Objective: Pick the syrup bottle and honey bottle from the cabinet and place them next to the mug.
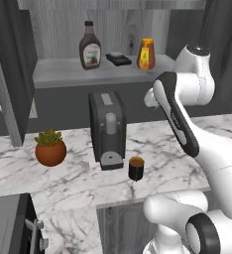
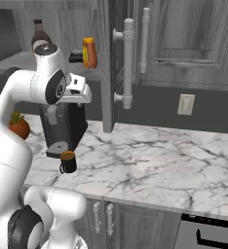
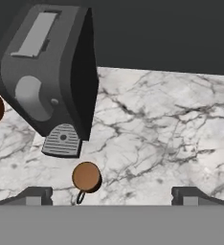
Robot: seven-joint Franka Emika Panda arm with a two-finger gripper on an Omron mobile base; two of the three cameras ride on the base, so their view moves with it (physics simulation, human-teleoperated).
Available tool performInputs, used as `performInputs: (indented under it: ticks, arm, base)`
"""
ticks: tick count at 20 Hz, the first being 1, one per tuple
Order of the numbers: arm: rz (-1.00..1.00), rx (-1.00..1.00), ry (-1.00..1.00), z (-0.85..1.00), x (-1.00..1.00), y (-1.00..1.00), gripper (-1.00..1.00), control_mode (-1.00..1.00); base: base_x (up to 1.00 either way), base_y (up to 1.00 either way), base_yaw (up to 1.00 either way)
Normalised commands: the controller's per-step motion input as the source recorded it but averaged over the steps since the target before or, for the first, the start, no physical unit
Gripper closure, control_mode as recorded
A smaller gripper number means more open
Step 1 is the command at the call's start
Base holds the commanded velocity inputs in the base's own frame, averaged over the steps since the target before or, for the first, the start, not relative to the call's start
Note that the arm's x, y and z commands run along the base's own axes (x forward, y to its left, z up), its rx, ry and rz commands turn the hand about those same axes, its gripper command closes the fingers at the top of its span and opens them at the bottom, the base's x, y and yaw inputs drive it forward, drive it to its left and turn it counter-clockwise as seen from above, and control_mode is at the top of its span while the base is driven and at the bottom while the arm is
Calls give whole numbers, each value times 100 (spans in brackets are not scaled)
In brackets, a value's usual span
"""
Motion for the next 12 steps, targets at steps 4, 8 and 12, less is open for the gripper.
performInputs:
  ticks: [4,8,12]
  arm:
    - [-3,-3,-6,64,0,11,-100,-100]
    - [-3,0,-9,45,1,6,-100,-100]
    - [-3,0,-17,34,5,6,-100,-100]
  base:
    - [0,0,0]
    - [0,0,0]
    - [0,0,0]
